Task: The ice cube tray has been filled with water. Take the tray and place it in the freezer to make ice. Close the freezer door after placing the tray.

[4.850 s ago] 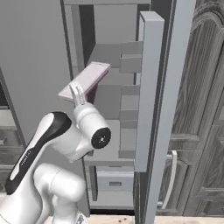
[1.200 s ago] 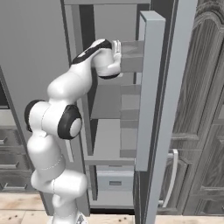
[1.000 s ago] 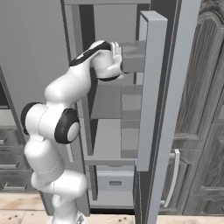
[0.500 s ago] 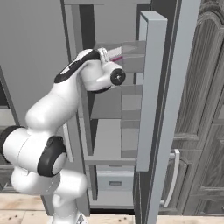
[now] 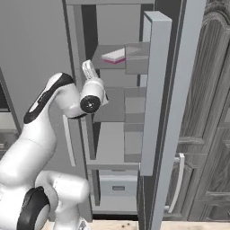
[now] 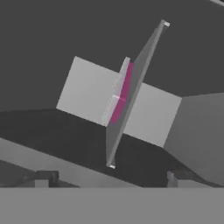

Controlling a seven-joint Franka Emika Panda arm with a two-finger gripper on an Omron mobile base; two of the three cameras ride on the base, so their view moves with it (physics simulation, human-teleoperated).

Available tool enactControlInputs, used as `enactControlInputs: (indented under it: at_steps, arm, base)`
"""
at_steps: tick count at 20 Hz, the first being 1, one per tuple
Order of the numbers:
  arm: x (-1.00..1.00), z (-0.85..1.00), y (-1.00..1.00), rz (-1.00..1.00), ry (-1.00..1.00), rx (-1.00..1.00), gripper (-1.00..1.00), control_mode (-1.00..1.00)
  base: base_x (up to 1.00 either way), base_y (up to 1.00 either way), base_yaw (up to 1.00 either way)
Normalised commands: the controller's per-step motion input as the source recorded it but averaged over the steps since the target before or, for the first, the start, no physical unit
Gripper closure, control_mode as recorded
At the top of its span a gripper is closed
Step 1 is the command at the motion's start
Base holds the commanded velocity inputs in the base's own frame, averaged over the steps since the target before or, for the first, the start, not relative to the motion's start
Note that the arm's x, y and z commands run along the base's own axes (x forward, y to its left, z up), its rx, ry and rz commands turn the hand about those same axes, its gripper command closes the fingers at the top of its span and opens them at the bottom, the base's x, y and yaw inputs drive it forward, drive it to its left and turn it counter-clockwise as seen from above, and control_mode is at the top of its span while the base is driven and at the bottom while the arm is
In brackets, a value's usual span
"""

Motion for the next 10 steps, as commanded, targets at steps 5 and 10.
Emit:
enactControlInputs:
  at_steps: [5,10]
  arm:
    - [-0.74,0.44,-0.36,-0.02,0.03,-0.15,-1.0,-1.0]
    - [-0.68,0.21,-0.23,0.13,0.04,-0.34,-1.0,-1.0]
  base:
    - [0.0,0.0,0.0]
    - [0.0,0.0,0.0]
